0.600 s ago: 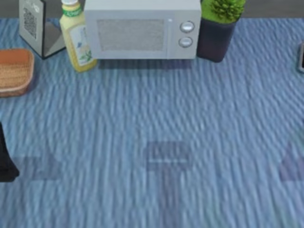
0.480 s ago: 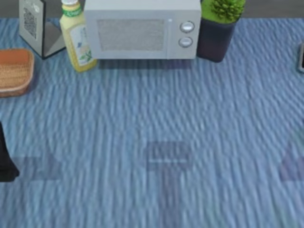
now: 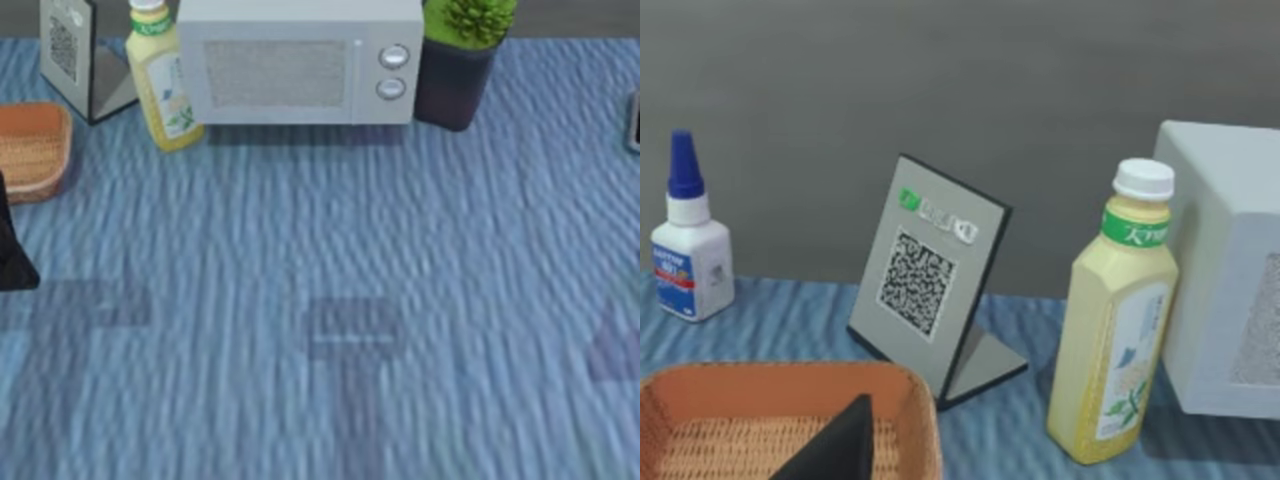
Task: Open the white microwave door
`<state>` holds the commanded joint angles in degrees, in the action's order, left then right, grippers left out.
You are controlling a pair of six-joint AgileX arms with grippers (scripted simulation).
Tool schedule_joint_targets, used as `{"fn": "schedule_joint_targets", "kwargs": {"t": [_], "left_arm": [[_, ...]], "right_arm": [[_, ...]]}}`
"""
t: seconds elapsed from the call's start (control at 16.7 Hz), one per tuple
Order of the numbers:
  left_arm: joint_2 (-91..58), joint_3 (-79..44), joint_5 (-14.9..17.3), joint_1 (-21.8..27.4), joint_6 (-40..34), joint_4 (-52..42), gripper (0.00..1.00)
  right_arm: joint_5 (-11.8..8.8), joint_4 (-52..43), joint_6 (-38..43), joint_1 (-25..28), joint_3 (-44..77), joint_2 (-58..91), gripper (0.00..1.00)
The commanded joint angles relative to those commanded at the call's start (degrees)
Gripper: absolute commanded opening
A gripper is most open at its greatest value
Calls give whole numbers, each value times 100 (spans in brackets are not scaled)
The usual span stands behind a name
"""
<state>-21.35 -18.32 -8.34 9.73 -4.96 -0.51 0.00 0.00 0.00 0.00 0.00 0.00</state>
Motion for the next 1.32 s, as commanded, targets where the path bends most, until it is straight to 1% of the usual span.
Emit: {"fn": "schedule_joint_targets", "kwargs": {"t": [0.54, 0.78, 0.96, 1.08, 1.2, 1.32], "left_arm": [[-5374, -3722, -1836, 2010, -938, -417, 100], [-7503, -5250, -2552, 2809, -1348, -515, 100], [-8631, -6141, -2935, 3243, -1603, -500, 100], [-9092, -6544, -3099, 3432, -1725, -468, 100], [-9307, -6750, -3180, 3526, -1790, -443, 100], [-9325, -6767, -3187, 3534, -1796, -441, 100]], "right_arm": [[0, 0, 0, 0, 0, 0, 100], [0, 0, 0, 0, 0, 0, 100], [0, 0, 0, 0, 0, 0, 100], [0, 0, 0, 0, 0, 0, 100], [0, 0, 0, 0, 0, 0, 100], [0, 0, 0, 0, 0, 0, 100]]}}
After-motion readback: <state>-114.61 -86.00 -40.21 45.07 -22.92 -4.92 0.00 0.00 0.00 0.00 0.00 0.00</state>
